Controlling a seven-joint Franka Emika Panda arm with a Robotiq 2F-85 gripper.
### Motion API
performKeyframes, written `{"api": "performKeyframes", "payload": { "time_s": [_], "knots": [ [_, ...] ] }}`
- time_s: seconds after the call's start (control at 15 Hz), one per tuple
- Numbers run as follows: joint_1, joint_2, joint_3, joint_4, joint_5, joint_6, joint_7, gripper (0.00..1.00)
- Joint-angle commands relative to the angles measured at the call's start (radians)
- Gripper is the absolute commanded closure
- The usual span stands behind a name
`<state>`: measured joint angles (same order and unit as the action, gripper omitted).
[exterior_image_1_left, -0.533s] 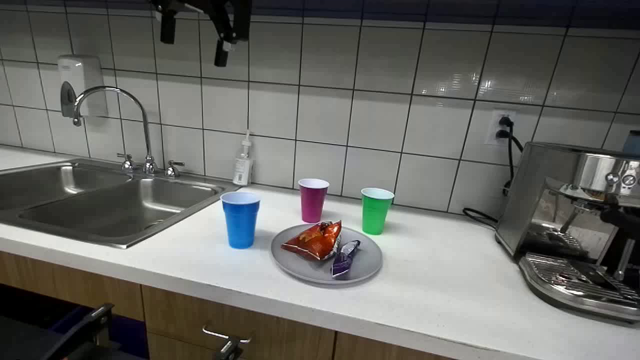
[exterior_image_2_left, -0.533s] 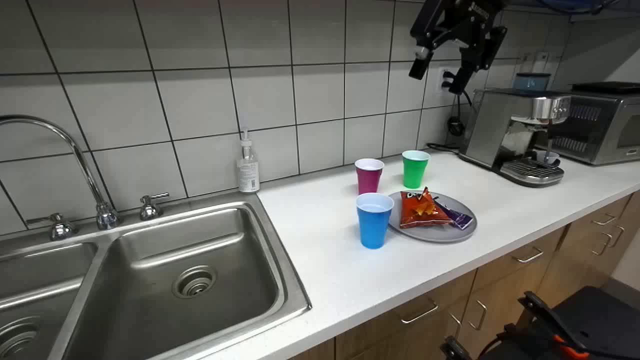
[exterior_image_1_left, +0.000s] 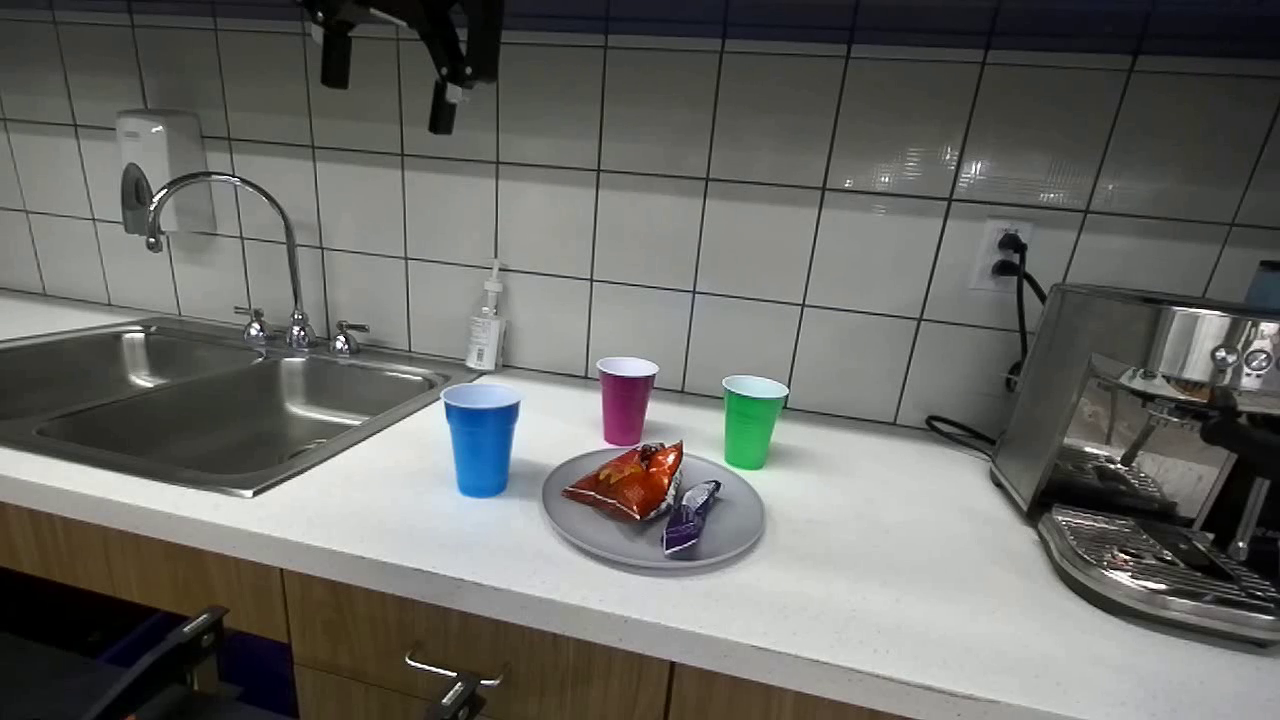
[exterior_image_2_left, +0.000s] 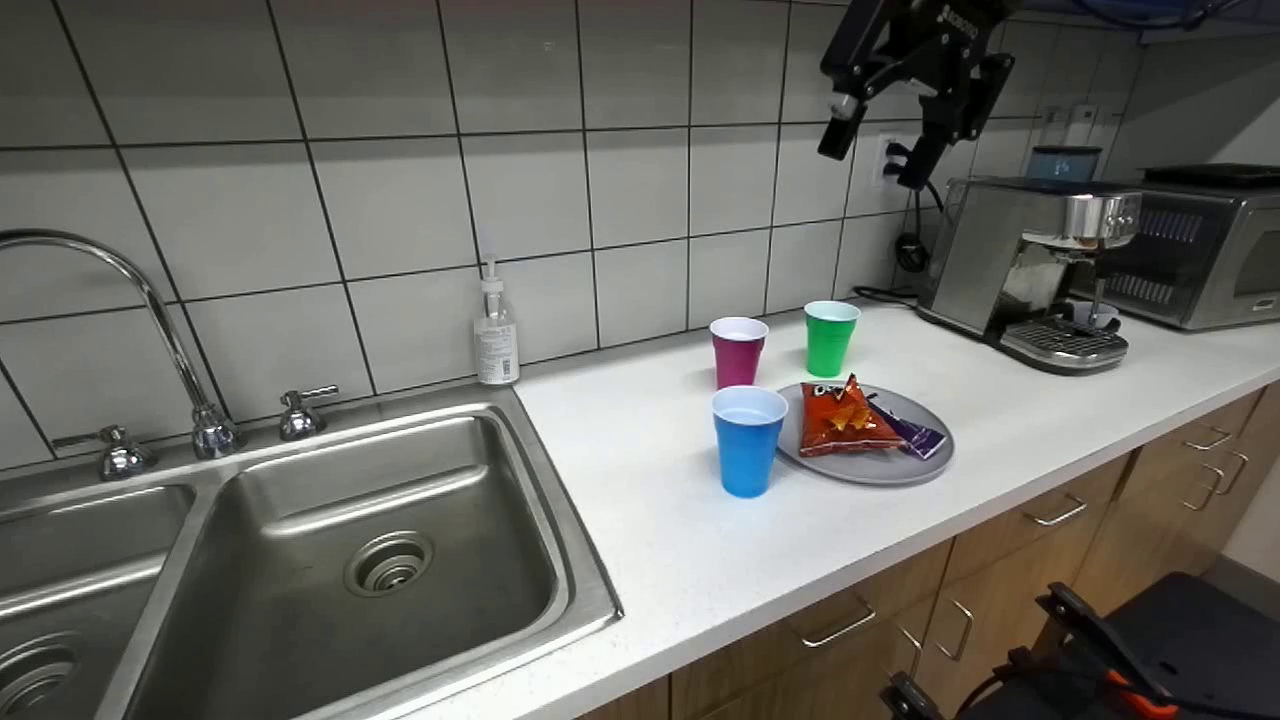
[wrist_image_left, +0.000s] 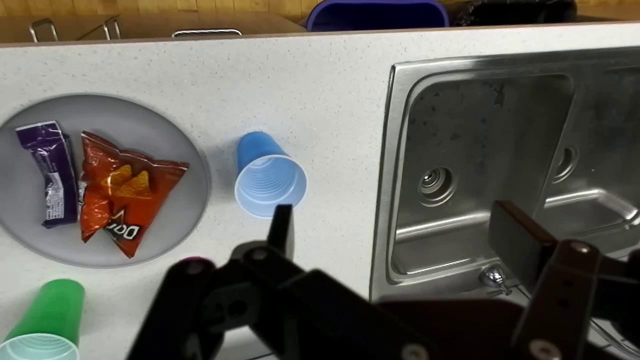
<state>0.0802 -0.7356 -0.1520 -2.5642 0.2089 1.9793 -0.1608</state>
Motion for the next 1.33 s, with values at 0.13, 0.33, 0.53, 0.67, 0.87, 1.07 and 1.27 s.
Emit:
{"api": "performKeyframes", "payload": {
  "time_s": [0.13,0.33,0.53,0.67,0.87,1.07,1.27],
  "knots": [
    [-0.019,0.003,0.015,0.003,0.012,-0.006,-0.011,0.00],
    [-0.027,-0.005,0.025,-0.016,0.002,0.046,-0.008,0.00],
    [-0.037,-0.007,0.032,-0.033,-0.010,0.115,-0.003,0.00],
    [-0.047,-0.006,0.037,-0.055,-0.022,0.178,0.001,0.00],
    [-0.059,0.000,0.036,-0.087,-0.034,0.259,0.011,0.00],
    [-0.077,0.006,0.035,-0.113,-0.050,0.317,0.019,0.00],
    [-0.099,0.013,0.036,-0.132,-0.077,0.356,0.028,0.00]
  ]
}}
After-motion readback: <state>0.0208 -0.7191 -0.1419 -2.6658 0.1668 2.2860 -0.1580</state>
